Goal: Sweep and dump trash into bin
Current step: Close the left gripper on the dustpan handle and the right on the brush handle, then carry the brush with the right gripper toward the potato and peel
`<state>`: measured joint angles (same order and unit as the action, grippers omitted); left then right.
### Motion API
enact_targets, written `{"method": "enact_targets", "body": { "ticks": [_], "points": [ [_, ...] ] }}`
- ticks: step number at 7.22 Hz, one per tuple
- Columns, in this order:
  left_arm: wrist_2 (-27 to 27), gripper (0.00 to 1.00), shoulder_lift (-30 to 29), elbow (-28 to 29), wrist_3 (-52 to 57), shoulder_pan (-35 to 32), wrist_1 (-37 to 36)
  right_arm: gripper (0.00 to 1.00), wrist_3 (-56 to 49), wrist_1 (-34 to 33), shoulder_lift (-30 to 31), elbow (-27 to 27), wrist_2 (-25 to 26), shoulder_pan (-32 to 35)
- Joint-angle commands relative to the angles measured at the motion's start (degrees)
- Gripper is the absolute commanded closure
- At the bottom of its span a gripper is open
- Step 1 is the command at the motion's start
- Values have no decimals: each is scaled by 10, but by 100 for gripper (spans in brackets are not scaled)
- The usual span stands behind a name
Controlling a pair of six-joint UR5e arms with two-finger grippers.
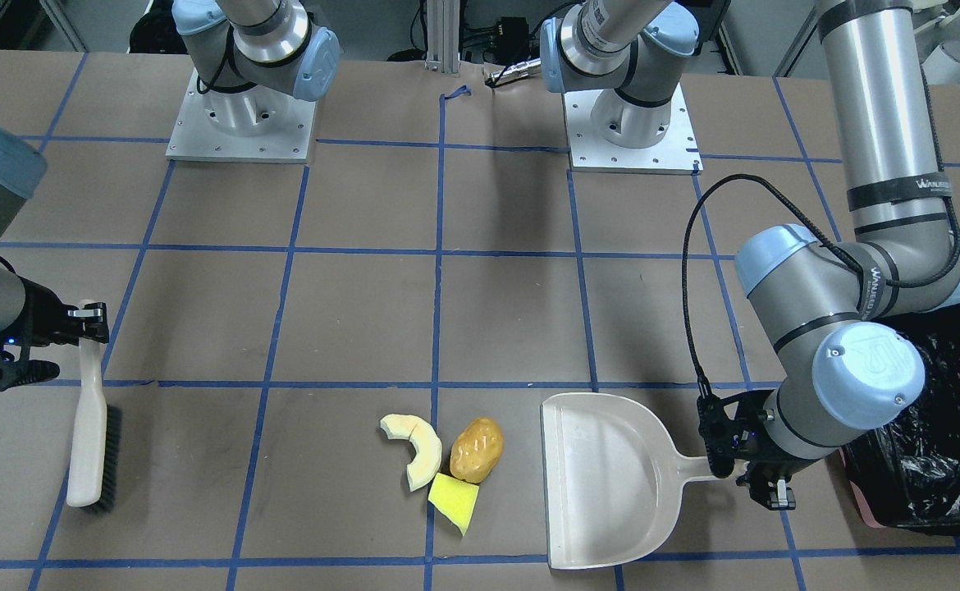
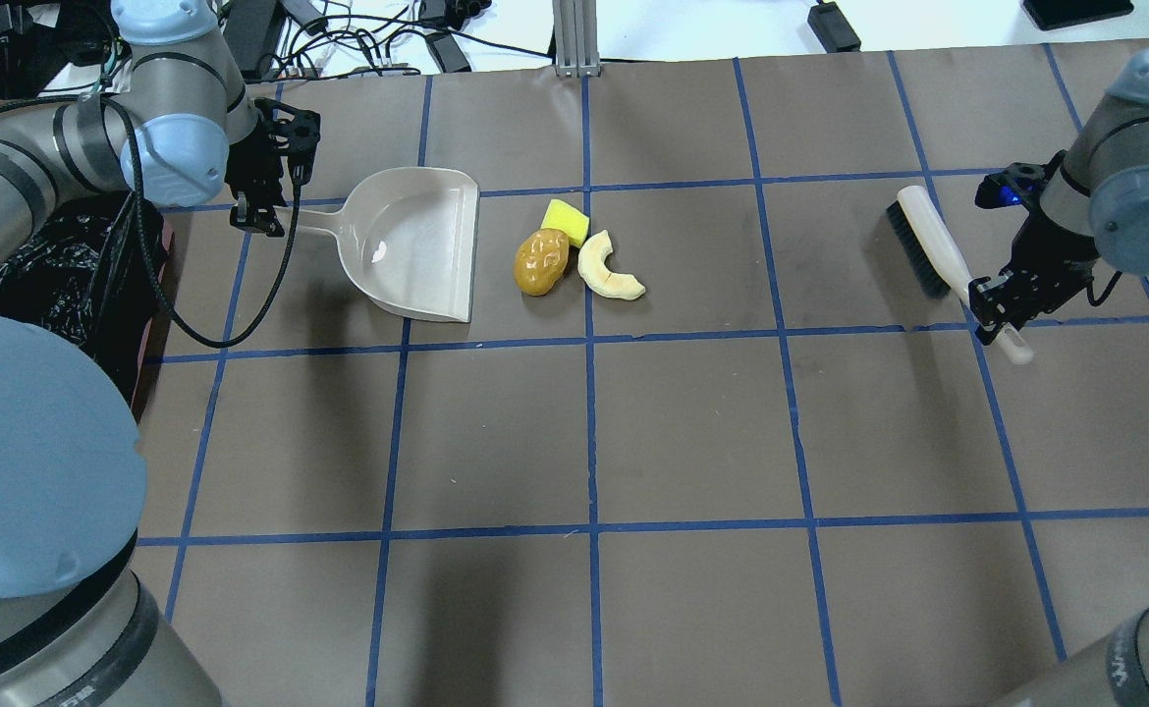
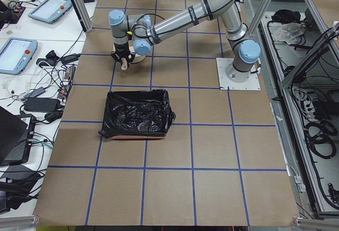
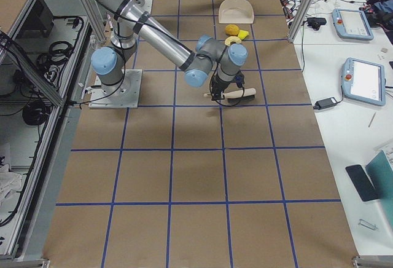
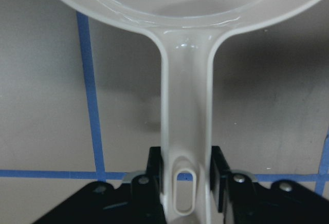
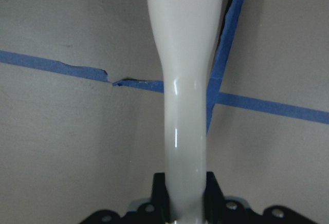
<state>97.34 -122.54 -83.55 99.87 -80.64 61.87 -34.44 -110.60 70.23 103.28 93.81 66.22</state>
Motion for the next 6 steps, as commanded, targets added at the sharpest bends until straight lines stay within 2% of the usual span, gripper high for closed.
{"method": "enact_targets", "body": {
  "ticks": [1, 4, 6],
  "points": [
    [3, 94, -2, 0, -4, -5, 2, 100, 8, 3, 9, -1, -3, 6],
    [3, 94, -1, 1, -4, -8, 2, 100, 132, 13, 19, -5, -6, 72],
    [3, 94, -1, 1, -4, -10, 2, 100, 283, 42, 19, -27, -45, 143]
  ]
}}
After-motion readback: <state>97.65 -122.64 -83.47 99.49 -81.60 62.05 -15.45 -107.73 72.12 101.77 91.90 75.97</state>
